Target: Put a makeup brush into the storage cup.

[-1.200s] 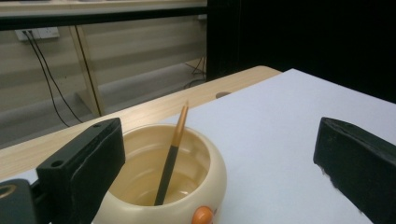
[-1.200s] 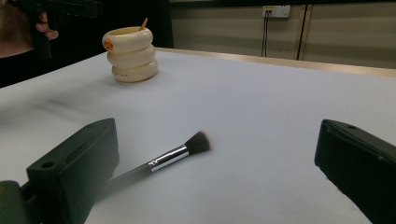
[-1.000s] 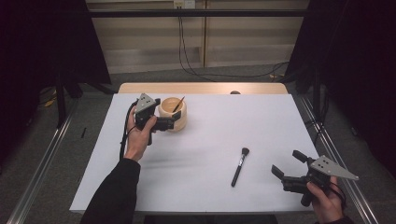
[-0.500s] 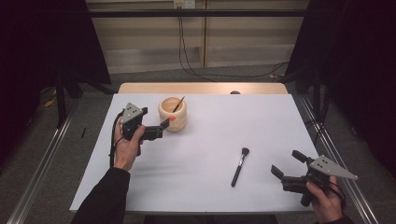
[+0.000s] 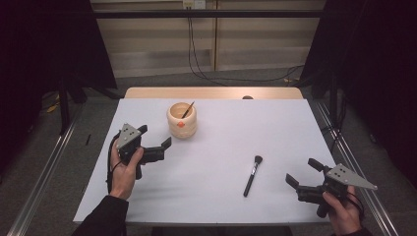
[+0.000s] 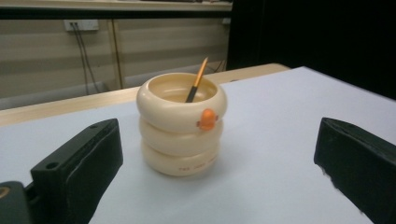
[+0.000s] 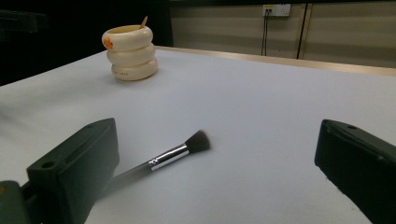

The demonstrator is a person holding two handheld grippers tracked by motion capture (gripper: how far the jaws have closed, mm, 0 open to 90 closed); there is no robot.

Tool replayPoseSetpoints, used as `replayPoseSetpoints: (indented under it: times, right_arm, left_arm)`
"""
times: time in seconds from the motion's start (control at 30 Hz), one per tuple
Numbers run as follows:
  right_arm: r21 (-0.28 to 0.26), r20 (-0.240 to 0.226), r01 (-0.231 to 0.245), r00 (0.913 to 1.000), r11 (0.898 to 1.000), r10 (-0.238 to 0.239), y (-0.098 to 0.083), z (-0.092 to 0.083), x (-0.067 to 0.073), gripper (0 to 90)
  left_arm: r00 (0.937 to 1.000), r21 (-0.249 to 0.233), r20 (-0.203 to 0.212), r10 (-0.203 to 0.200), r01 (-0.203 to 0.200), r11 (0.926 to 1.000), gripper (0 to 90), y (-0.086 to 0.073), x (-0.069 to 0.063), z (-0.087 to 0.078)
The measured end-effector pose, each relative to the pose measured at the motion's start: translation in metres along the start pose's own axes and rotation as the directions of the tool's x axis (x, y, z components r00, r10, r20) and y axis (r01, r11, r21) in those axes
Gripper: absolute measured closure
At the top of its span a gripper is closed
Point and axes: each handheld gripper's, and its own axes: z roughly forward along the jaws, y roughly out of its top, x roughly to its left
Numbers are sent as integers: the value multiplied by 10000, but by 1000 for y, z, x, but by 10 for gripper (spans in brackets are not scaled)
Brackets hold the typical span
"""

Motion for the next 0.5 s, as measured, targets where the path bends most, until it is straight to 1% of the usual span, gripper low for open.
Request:
replayPoseSetpoints:
  times: [0.03, 0.07, 0.1, 0.13, 0.17, 0.2, 0.23, 0.27, 0.33, 0.37, 0.4, 0.43, 0.5]
  right_arm:
    - [51, -55, 131, 9999, 9999, -131, 0, 0, -1, 0]
    - [51, -55, 131, 9999, 9999, -131, 0, 0, -1, 0]
    - [35, -35, 122, 9999, 9999, -122, 0, 0, 0, 0]
    - [35, -35, 122, 9999, 9999, -122, 0, 0, 0, 0]
    - [51, -50, 138, 9999, 9999, -137, 0, 0, -1, 0]
    - [28, -49, 90, 9999, 10000, -89, 0, 0, 0, 0]
    - [-1, -22, 23, 10000, 10000, -23, 0, 0, 0, 0]
    - [7, -15, -2, 10000, 10000, 2, 0, 0, 0, 0]
    - [3, 29, 12, 10000, 10000, -12, 0, 2, 0, 0]
    - [66, -8, 100, 10000, 9999, -100, 0, 2, -1, 0]
    - [36, 19, 49, 10000, 10000, -49, 0, 3, -1, 0]
    - [23, 57, -6, 10000, 10000, 6, 0, 3, 0, 0]
    - [43, 41, 25, 10000, 10000, -25, 0, 4, 0, 0]
  left_arm:
    - [9999, -5, 85, 82, -82, 10000, 7, 0, -1, -3]
    - [9998, -35, 64, 211, -211, 9998, 7, 0, -1, -6]
    - [9998, -98, 36, 172, -172, 9998, 10, -1, -4, -9]
    - [9997, -111, 71, 231, -230, 9997, 7, -2, -3, -12]
    - [9996, -30, 72, 259, -259, 9997, 6, -4, -4, -14]
    - [9994, -53, 85, 329, -328, 9994, 8, -7, -6, -17]
    - [9991, -6, 28, 420, -420, 9991, 11, -9, -7, -19]
    - [9993, -59, -81, 356, -357, 9993, 9, -12, -9, -22]
    - [9999, -156, -48, 133, -133, 9998, 8, -17, -13, -28]
    - [9996, -72, -7, 291, -291, 9995, 4, -18, -14, -31]
    - [9997, -184, 85, 230, -229, 9996, 9, -17, -15, -34]
    - [9999, -258, 53, 162, -160, 9995, 8, -17, -17, -38]
    - [9999, -359, 80, 148, -145, 9993, 7, -20, -22, -44]
